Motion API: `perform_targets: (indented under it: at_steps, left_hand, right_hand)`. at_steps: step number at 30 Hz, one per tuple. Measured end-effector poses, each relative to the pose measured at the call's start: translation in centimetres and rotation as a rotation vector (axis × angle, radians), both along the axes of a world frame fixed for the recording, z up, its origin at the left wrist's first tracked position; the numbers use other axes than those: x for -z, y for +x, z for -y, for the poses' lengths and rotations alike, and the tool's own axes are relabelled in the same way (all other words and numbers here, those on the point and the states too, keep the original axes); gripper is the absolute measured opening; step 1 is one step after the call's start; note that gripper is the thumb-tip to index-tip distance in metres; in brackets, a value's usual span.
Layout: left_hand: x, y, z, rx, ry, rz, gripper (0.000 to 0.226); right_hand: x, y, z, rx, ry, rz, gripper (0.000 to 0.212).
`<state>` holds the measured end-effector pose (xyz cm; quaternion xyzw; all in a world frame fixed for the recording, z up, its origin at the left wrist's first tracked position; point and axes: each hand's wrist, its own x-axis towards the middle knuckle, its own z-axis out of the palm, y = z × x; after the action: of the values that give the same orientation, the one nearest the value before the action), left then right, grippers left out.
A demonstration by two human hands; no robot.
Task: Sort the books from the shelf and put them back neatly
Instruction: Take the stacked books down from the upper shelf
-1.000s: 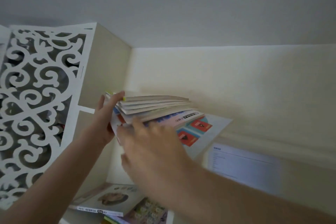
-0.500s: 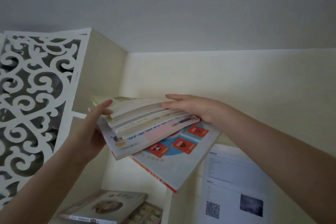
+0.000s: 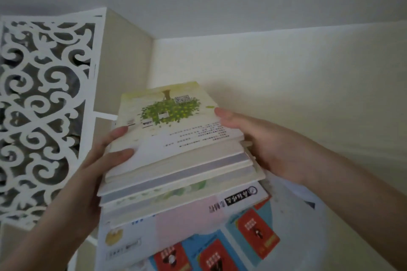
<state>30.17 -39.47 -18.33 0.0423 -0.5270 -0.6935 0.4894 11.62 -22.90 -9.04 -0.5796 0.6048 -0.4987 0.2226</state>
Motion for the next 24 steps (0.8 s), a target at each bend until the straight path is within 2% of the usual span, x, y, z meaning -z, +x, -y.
perform_targets:
  at_steps: [3,8,11,14,22,24]
  left_hand:
    - [2.3,0.2,-1.5,-0.034,-0.031,0.028,0.044]
    - [6.0,0.1,-4.1,-0.068,-0.14,0.014,0.052]
    - [9.6,0.0,-5.3,-0.046,-0.205,0.04,0.047]
    - [13.3,-0.6,-6.9,-0.017,-0.315,0.163,0.076]
    - [20.8,-6.6,-11.4,0.305,-0.317,0.431,0.068]
    - [23.2,-9.0,-11.9,0.354,-0.299,0.473,0.05]
  right_hand:
    - [3.4,-0.3,-1.5,0.093,-0.15,-0.138,0.056]
    - [9.7,-0.6,-4.6,0.021,-0.18,-0.056,0.063]
    - [14.0,-0.7,-7.4,0.04,-0.166,0.026,0.066]
    - [18.7,-1.3,-10.2,0.079,-0.12,0.088,0.07]
    - [31.2,-5.6,-17.3,0.24,0.07,0.383,0.081]
    - [33.7,-6.8,-18.5,0.284,0.136,0.452,0.083]
